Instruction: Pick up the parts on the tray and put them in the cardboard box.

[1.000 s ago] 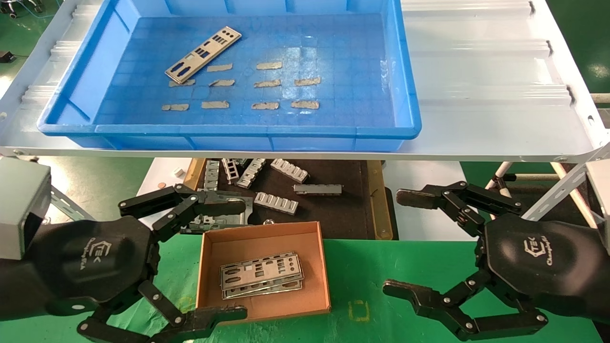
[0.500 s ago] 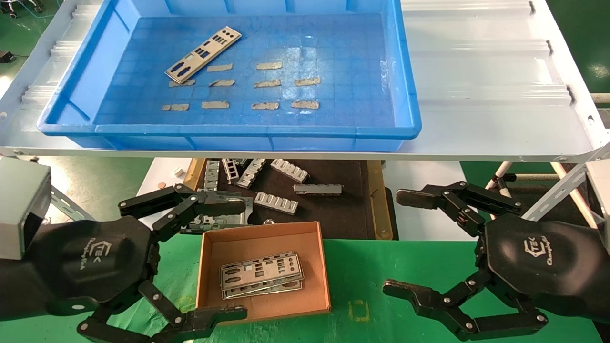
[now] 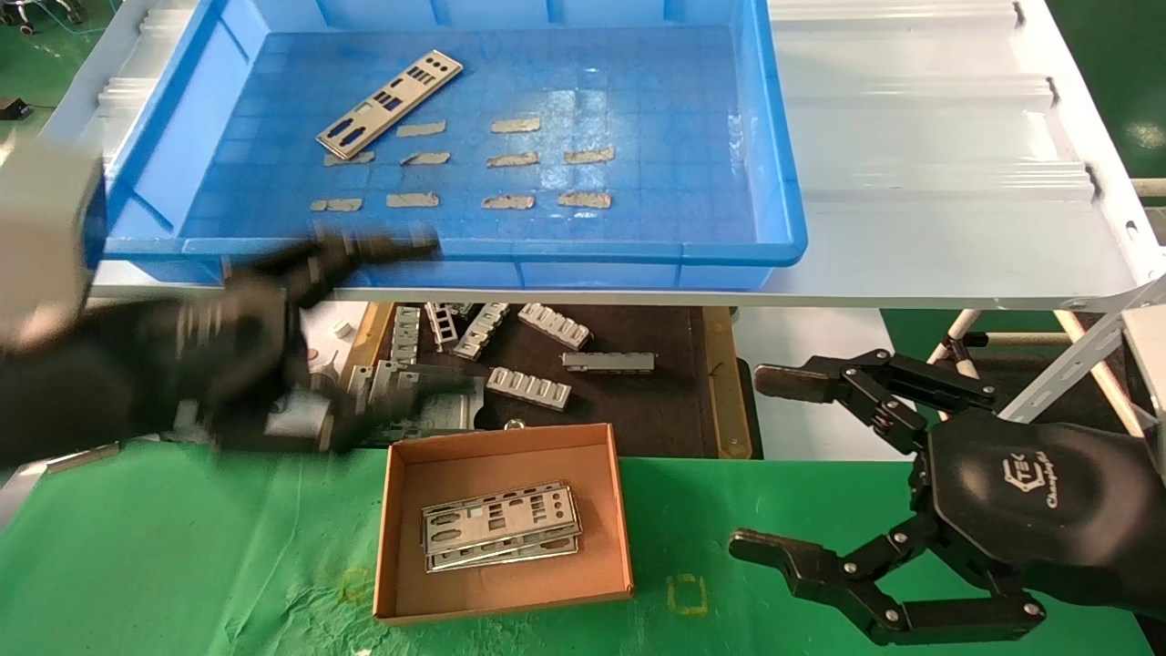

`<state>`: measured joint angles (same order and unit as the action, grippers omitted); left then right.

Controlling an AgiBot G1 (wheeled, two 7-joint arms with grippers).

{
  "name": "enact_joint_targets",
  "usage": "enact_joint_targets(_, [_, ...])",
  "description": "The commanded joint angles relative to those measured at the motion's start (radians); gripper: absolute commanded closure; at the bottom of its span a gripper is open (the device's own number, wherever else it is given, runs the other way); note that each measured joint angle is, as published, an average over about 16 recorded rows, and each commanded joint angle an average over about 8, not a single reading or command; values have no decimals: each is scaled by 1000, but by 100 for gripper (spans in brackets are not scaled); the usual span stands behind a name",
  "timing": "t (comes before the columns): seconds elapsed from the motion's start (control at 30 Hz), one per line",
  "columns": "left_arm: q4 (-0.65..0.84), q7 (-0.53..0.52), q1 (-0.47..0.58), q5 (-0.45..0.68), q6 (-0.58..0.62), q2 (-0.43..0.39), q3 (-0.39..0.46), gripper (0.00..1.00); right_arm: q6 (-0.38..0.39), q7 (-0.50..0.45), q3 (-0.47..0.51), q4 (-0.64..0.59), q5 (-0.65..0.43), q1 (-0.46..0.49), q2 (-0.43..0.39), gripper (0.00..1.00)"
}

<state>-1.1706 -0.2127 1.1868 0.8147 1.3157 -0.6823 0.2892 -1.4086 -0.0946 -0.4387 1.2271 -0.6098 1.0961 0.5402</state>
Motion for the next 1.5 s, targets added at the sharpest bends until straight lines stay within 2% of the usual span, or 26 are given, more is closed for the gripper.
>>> enact_joint_targets(0.03, [23, -4, 29, 20, -47, -18, -1, 0, 0, 0, 0, 0, 0, 0, 0, 100])
enact_joint_targets(0.23, [173, 12, 177, 161, -194, -112, 45, 0, 0, 0, 0, 0, 0, 0, 0, 100])
enact_joint_targets(0.4, [354, 44, 321, 281, -284, -203, 94, 0, 0, 0, 0, 0, 0, 0, 0, 100])
enact_joint_targets(0.7, [712, 164, 543, 417, -330, -337, 164, 0, 0, 0, 0, 0, 0, 0, 0, 100])
enact_joint_targets(0.97, [925, 280, 645, 458, -347, -403, 185, 2, 0, 0, 0, 0, 0, 0, 0, 100])
enact_joint_targets(1.03, [960, 303, 660, 456, -353, -412, 183, 16, 0, 0, 0, 0, 0, 0, 0, 100])
enact_joint_targets(1.2, [1032, 344, 688, 450, -367, -431, 176, 76, 0, 0, 0, 0, 0, 0, 0, 100])
enact_joint_targets(1.27, [1056, 352, 696, 449, -374, -437, 175, 93, 0, 0, 0, 0, 0, 0, 0, 100])
enact_joint_targets(1.33, [1077, 359, 702, 449, -384, -443, 175, 100, 0, 0, 0, 0, 0, 0, 0, 100])
enact_joint_targets(1.5, [1117, 373, 712, 450, -425, -456, 174, 100, 0, 0, 0, 0, 0, 0, 0, 100])
